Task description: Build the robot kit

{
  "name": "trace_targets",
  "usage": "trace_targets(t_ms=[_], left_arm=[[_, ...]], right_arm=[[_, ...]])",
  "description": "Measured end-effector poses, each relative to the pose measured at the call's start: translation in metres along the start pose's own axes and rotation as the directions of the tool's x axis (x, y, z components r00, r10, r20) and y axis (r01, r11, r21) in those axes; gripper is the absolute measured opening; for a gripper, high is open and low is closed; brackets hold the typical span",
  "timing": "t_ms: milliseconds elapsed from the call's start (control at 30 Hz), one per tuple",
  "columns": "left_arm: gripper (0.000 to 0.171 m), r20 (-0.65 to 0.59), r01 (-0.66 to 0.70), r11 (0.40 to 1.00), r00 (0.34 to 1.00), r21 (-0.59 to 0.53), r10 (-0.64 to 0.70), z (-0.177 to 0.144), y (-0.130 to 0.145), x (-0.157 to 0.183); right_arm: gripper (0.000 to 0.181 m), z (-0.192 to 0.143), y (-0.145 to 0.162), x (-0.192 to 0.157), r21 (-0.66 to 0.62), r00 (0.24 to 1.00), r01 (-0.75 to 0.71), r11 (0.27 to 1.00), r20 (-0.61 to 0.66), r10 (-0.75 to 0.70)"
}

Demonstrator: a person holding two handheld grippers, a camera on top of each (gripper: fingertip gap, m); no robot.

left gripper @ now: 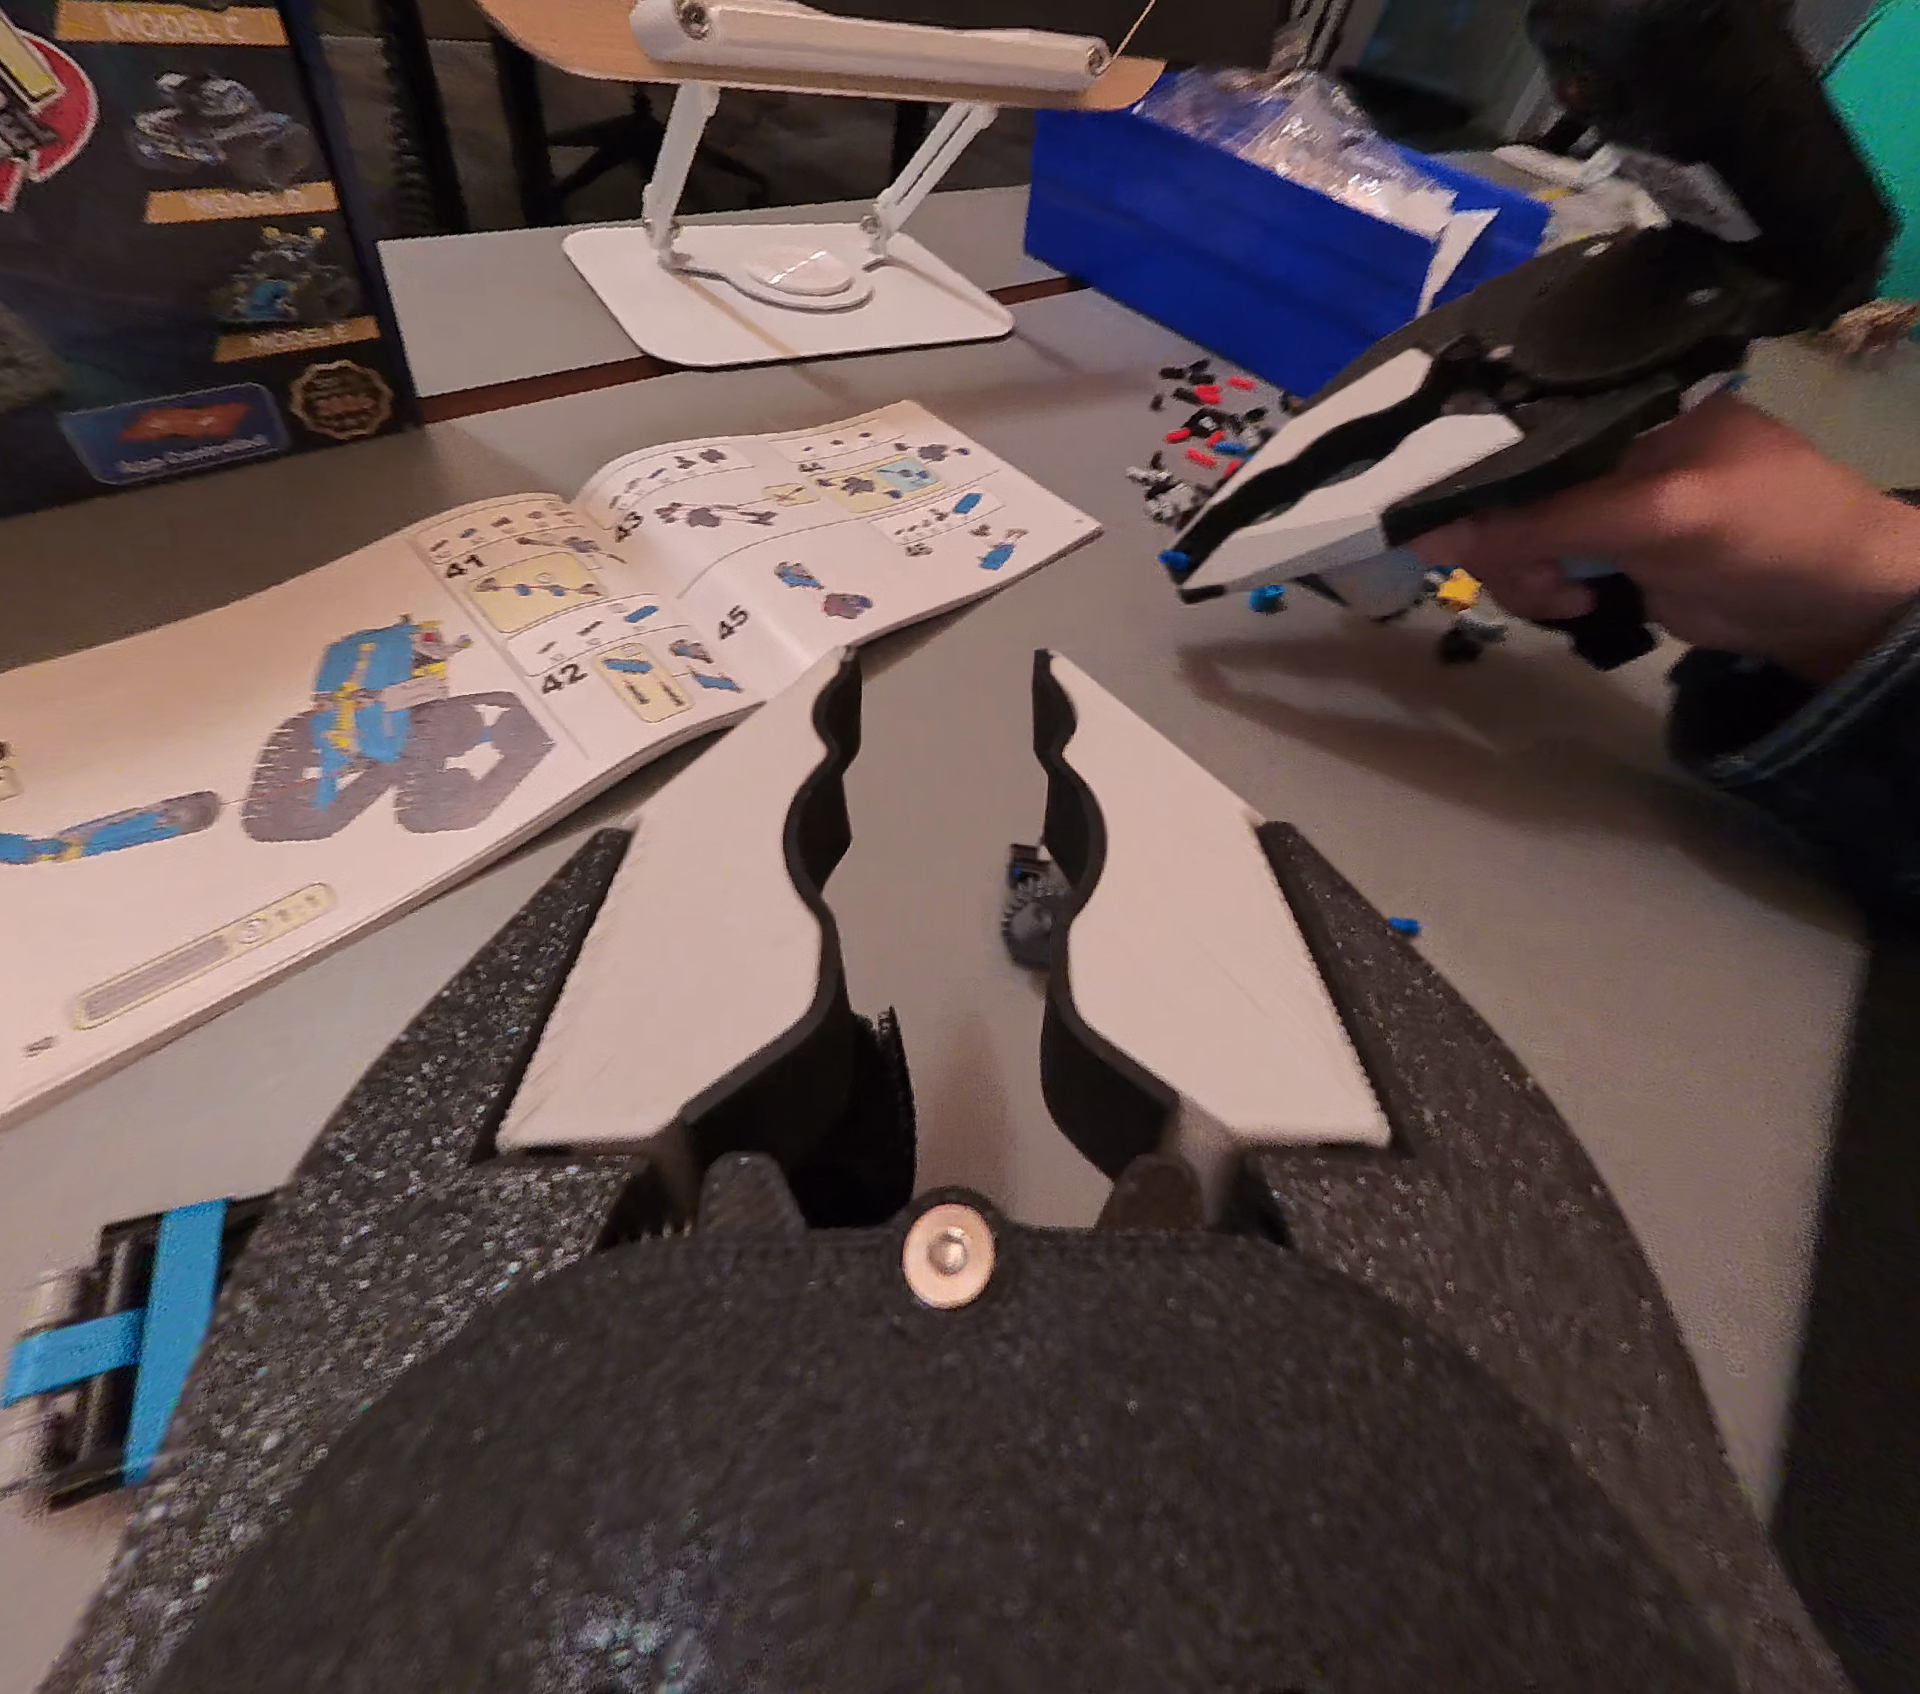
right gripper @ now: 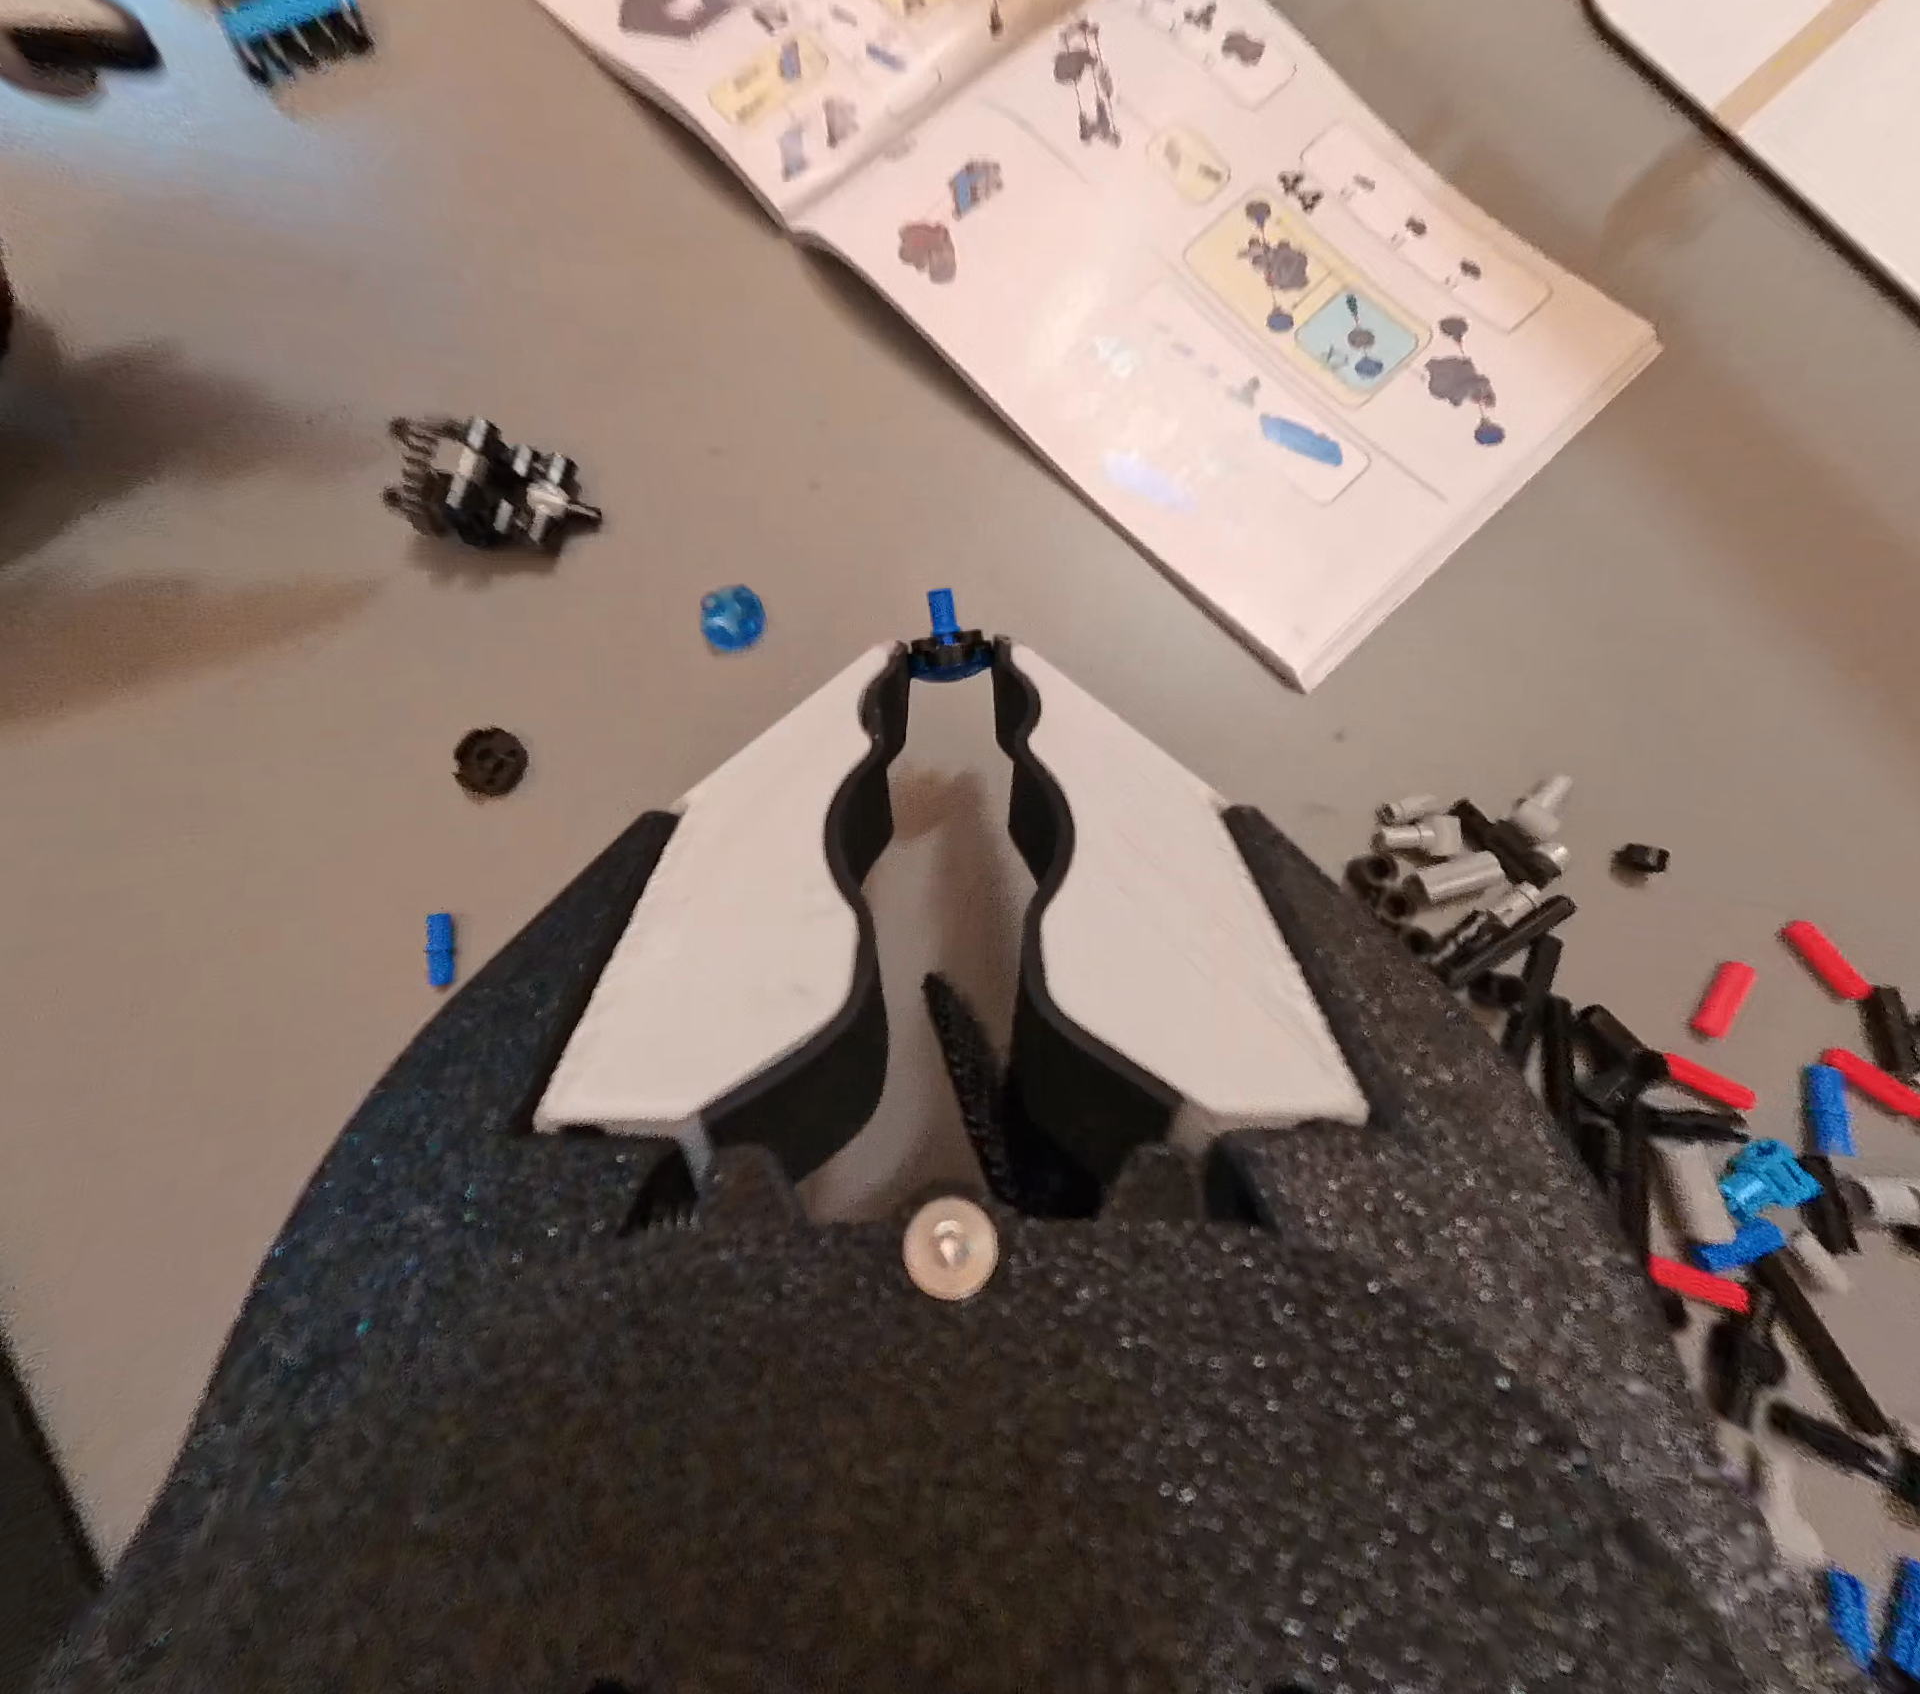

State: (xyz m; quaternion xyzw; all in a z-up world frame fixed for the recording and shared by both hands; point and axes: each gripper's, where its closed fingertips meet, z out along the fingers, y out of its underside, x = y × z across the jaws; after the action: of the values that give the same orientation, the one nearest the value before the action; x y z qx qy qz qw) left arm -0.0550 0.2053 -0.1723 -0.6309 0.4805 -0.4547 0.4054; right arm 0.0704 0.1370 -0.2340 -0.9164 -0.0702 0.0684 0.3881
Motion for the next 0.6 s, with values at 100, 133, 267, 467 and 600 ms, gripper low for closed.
trace_targets(t_ms=[100,133,267,467,600], left_arm=[[0.032,0.037,-0.035,0.999,0.999,-0.039,0.036,0.006,0.006,-0.009],[0.032,0.049,-0.041,0.998,0.998,-0.043,0.044,0.007,0.007,-0.013],[0.03,0.076,-0.004,1.0,0.997,-0.017,0.005,0.007,0.005,-0.029],[0.03,0.064,0.039,0.999,0.997,-0.008,-0.038,0.009,0.002,-0.036],[0.03,0.03,0.032,0.998,0.999,-0.054,-0.03,0.013,0.009,-0.027]], right_arm=[[0.016,0.005,0.008,0.001,-0.046,0.998,0.043,0.998,-0.034,-0.045],[0.016,0.008,0.01,-0.003,-0.057,0.999,0.039,0.998,-0.011,-0.04],[0.016,0.012,0.016,-0.002,-0.075,0.998,0.06,0.995,-0.016,-0.062],[0.016,0.013,0.017,-0.01,-0.068,0.998,0.036,0.997,0.055,-0.032],[0.016,0.016,0.019,-0.021,-0.065,0.993,0.064,0.996,0.102,-0.058]])
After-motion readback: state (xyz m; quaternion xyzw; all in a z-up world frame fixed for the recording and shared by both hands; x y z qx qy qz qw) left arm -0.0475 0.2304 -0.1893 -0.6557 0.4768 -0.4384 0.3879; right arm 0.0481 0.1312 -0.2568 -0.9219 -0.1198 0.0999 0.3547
